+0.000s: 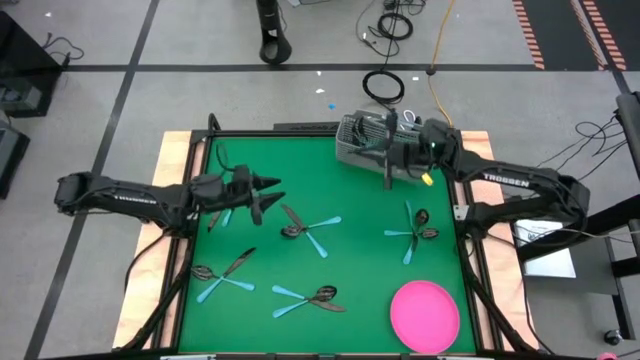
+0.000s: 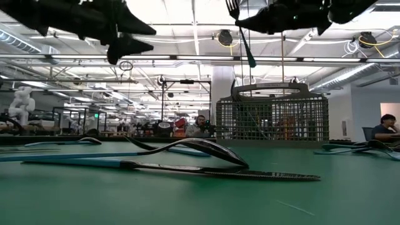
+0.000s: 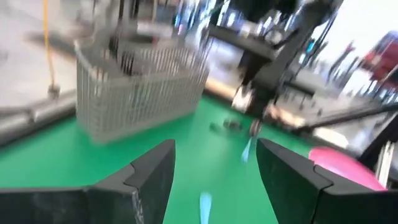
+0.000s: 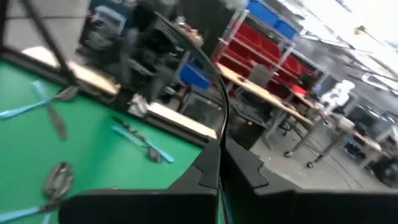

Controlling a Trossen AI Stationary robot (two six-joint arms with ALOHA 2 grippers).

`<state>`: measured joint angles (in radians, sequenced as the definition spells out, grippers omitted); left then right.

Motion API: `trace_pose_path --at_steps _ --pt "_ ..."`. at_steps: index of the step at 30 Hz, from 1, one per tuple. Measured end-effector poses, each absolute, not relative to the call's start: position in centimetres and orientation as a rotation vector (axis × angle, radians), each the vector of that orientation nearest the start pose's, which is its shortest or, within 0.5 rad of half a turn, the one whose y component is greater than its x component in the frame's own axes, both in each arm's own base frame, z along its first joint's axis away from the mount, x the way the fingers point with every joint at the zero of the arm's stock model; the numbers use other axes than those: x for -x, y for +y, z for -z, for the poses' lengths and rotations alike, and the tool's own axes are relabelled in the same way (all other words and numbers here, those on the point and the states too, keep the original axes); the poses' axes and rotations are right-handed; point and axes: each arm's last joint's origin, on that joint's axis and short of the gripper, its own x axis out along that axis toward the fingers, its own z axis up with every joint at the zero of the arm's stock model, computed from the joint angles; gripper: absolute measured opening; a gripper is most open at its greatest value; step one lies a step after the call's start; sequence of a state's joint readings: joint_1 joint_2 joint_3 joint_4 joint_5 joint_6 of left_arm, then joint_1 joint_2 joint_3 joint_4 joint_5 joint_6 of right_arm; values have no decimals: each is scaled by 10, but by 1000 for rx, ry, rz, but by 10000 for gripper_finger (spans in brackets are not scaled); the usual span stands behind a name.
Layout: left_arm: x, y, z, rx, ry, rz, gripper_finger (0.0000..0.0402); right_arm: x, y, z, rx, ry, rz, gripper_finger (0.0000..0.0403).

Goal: Sort silverware
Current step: Put the blue fork into the silverware basket

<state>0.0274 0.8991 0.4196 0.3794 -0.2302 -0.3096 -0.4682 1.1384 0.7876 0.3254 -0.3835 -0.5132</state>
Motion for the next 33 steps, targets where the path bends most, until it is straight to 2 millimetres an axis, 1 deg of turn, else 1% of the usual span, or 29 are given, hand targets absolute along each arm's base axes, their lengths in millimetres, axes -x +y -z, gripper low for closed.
trace_pose_path --at_steps 3,6,10,15,18,22,25,33 --pt "-191 9 -235 225 -62 -232 228 -229 -125 -306 451 44 143 0" --pt "-185 8 -229 155 -160 -200 228 -222 -141 -295 377 -9 229 0" --pt "-178 8 -222 116 -206 -198 228 -213 -154 -277 285 -37 414 0" --pt "-178 8 -221 108 -197 -192 228 -208 -156 -254 194 -65 581 0" --pt "-178 8 -221 105 -206 -191 228 -205 -156 -237 174 -81 632 0" --pt "-178 8 -222 110 -214 -190 228 -204 -155 -227 156 -177 644 0" --pt "-178 7 -222 115 -214 -181 228 -206 -157 -214 128 -161 666 0" --pt "-178 7 -223 138 -220 -158 228 -217 -154 -200 87 -139 624 0"
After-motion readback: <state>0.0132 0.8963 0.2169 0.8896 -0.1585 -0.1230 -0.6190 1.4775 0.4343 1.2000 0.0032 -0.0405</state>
